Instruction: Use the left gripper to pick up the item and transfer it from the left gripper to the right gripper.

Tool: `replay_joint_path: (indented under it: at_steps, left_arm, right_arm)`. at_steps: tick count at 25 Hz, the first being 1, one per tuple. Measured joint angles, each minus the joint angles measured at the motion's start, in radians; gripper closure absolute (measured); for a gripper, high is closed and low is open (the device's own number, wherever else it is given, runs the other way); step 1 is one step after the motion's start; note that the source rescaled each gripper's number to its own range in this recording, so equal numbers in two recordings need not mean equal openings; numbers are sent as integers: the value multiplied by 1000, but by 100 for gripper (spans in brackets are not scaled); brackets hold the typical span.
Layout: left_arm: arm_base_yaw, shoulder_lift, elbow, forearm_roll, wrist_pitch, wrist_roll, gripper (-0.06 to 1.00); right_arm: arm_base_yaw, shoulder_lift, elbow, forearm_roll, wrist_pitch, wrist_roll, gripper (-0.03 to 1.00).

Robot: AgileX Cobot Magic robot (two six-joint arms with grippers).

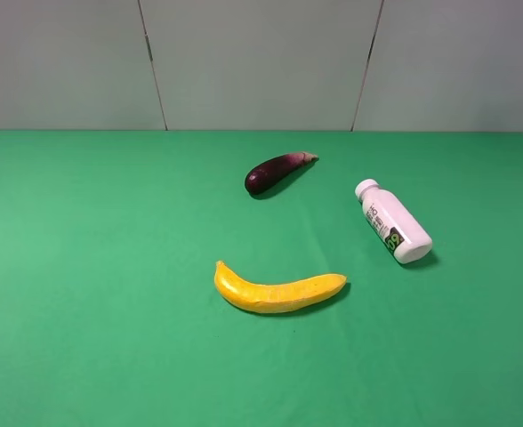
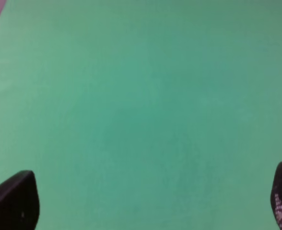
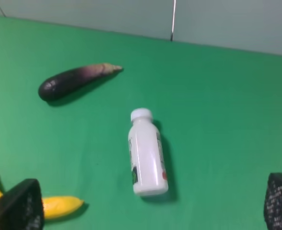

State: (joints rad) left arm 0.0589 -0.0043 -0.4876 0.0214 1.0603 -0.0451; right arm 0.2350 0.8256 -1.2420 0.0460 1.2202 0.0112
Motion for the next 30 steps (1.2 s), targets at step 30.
replay_joint_path:
  at_steps: [30]
  left_arm:
    - [0,0,0,0,-1,0,2]
  right_arm:
    - [0,-744,753,13,-203,33,-3]
